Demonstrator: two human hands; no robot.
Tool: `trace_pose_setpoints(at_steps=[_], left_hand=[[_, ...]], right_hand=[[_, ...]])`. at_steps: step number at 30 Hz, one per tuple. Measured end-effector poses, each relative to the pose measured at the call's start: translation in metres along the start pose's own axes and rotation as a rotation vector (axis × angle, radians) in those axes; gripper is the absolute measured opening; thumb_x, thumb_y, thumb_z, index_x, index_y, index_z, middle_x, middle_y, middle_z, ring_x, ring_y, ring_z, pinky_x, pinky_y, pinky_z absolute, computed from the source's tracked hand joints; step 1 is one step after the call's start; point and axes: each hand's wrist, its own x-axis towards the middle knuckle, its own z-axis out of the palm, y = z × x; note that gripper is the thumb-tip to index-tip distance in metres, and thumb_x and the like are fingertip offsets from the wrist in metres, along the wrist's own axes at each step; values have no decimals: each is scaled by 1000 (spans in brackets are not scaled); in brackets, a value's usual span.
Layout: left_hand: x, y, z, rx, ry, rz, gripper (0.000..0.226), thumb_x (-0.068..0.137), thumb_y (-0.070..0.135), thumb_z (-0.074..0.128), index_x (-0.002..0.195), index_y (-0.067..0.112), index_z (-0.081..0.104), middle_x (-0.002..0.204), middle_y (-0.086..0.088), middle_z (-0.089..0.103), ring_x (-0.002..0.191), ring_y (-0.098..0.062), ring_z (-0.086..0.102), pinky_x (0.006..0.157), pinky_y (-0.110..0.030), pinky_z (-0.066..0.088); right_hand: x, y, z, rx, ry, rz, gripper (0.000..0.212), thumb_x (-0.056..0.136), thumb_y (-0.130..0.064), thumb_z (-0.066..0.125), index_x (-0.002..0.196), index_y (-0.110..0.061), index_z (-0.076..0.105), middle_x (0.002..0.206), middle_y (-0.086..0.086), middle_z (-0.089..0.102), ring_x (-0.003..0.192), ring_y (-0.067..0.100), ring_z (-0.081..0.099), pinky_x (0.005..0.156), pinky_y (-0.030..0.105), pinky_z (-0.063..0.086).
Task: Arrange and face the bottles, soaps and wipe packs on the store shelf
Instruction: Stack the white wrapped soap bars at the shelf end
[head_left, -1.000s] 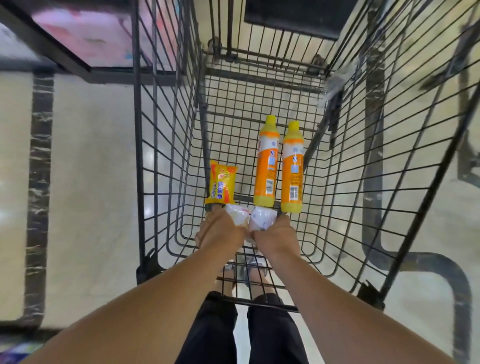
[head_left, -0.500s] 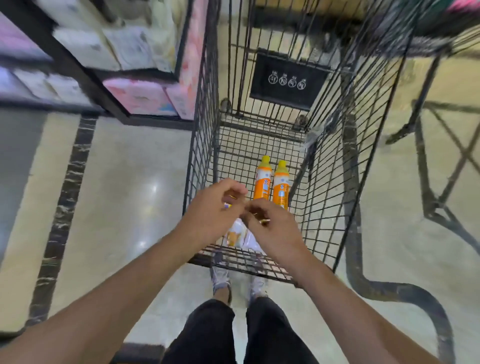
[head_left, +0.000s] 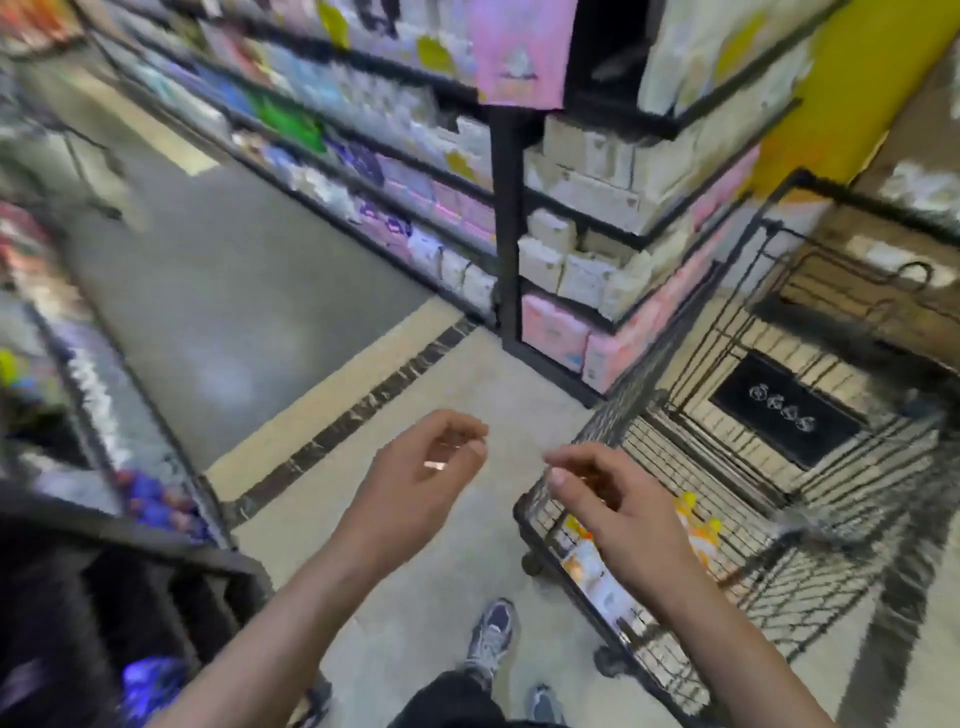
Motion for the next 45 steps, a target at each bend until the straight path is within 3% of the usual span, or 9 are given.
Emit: trace_pose_setpoints(at_steps=[4, 8, 14, 21, 26, 29, 33, 39, 45], left_hand=[[-77, -16, -29, -51, 227, -119, 12, 98, 31, 68, 101, 43, 70, 105, 17, 74, 99, -6, 69, 90, -39, 57], [-154, -20, -58, -105, 451, -180, 24, 80, 53, 66, 102, 44, 71, 103, 11, 77, 98, -13, 71, 92, -48, 57], [-266, -32, -97, -185, 751, -207, 18, 85, 39, 65, 102, 41, 71, 104, 9, 77, 102, -12, 72, 97, -43, 57], [-399, -57, -163, -207, 964, -217, 15, 96, 23, 69, 102, 36, 72, 103, 11, 77, 101, -6, 71, 90, -33, 58], [-482, -81, -225, -124, 1035, -218, 21, 97, 20, 65, 101, 40, 72, 102, 15, 75, 100, -3, 69, 87, -30, 58], [-521, -95, -268, -84, 1032, -166, 25, 98, 25, 65, 100, 49, 68, 103, 18, 73, 99, -1, 68, 83, -23, 56], [-536, -104, -310, -12, 995, -94, 18, 98, 26, 65, 102, 42, 71, 103, 19, 71, 102, -2, 65, 83, -15, 51], [-496, -121, -372, 486, 928, -88, 24, 98, 40, 58, 121, 44, 60, 117, 31, 59, 116, 7, 54, 95, -19, 48], [-418, -127, -415, 769, 859, -108, 45, 101, 43, 53, 145, 34, 46, 143, 17, 47, 129, -5, 43, 101, -21, 39]], right_hand=[[-14, -19, 35, 10, -206, -66, 8, 93, -23, 74, 100, -27, 76, 95, -11, 76, 87, 9, 71, 76, 20, 53], [-41, -40, 78, -19, -386, -131, 7, 93, -25, 74, 100, -28, 76, 96, -11, 76, 84, 6, 69, 73, 18, 53], [-96, -85, 162, -29, -649, -300, 13, 92, -33, 71, 98, -45, 73, 97, -11, 76, 93, 11, 72, 81, 27, 57], [-180, -137, 276, -56, -912, -484, 20, 93, -24, 70, 93, -44, 73, 98, -12, 75, 91, 15, 71, 80, 29, 57], [-231, -174, 350, -85, -944, -567, 11, 86, -38, 69, 96, -41, 73, 96, -9, 75, 89, 13, 71, 77, 19, 53], [-265, -187, 394, -112, -956, -604, 13, 94, -30, 70, 100, -41, 73, 98, -10, 75, 90, 13, 70, 79, 23, 54], [-289, -205, 427, -97, -932, -620, 17, 96, -24, 69, 98, -40, 73, 94, -9, 74, 82, 12, 69, 71, 18, 52], [-280, -225, 457, -184, -786, -677, 17, 94, -25, 72, 97, -42, 71, 100, -18, 70, 90, 8, 68, 73, 22, 55], [-224, -243, 491, -270, -632, -815, 21, 92, -28, 72, 105, -44, 67, 108, -25, 62, 101, 1, 60, 77, 15, 50]])
